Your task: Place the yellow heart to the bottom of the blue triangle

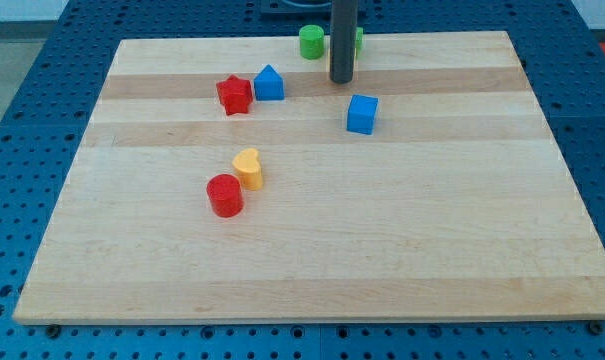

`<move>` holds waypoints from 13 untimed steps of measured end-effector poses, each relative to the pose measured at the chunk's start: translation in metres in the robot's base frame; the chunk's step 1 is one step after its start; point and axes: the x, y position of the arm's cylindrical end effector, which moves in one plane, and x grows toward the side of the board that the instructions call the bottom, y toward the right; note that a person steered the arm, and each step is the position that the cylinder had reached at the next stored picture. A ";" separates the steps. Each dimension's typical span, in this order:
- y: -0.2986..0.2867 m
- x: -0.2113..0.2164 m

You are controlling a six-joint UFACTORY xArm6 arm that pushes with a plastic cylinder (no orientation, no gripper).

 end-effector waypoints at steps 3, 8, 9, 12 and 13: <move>-0.001 0.101; -0.097 0.212; -0.117 0.209; -0.126 0.167; -0.130 0.151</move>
